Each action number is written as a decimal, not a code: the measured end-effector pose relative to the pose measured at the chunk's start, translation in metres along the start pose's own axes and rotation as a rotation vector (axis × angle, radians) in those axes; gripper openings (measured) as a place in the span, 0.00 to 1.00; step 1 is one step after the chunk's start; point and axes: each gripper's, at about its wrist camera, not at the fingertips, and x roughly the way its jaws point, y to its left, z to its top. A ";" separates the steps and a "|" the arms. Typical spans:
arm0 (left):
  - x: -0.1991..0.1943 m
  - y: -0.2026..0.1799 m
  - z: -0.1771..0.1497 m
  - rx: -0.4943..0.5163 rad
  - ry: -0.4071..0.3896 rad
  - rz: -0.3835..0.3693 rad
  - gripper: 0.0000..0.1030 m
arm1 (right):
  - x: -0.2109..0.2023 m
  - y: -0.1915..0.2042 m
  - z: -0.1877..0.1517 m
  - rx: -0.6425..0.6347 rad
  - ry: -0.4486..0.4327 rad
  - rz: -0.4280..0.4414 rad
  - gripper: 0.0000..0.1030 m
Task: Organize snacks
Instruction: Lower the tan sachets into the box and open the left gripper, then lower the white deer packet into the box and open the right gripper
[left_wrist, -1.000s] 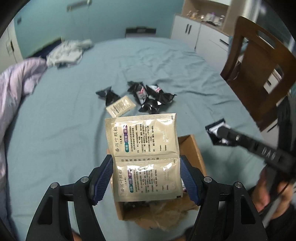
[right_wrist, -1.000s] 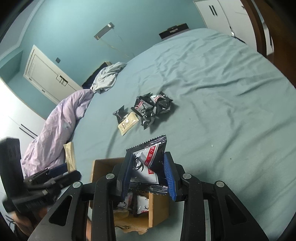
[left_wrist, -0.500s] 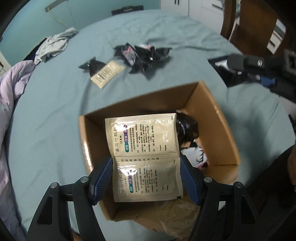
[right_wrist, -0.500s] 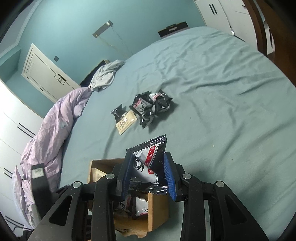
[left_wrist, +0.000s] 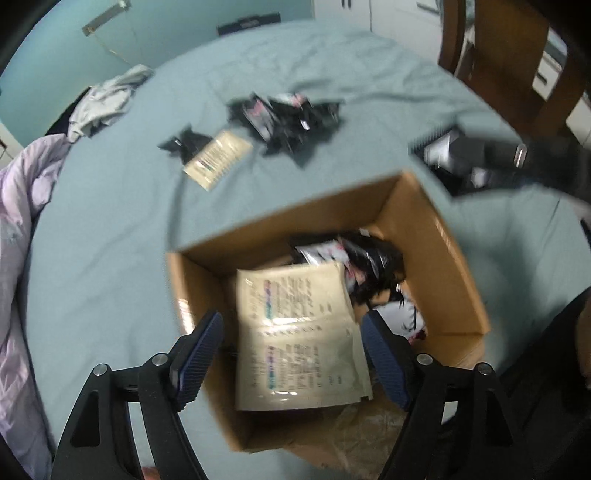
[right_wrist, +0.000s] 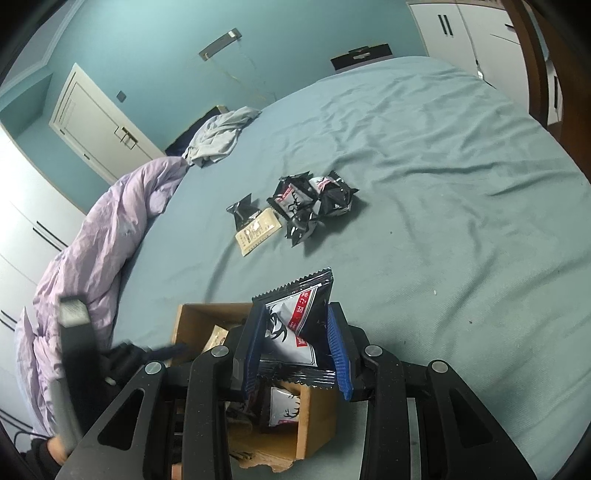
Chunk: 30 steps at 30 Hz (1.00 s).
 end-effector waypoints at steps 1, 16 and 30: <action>-0.004 0.006 0.002 -0.015 -0.015 0.005 0.83 | 0.000 0.000 -0.001 -0.007 0.003 0.003 0.31; -0.011 0.061 0.001 -0.230 -0.031 0.118 0.92 | 0.036 0.062 -0.028 -0.360 0.189 -0.048 0.31; -0.013 0.056 0.000 -0.224 -0.034 0.132 0.92 | 0.047 0.077 -0.037 -0.410 0.237 -0.129 0.32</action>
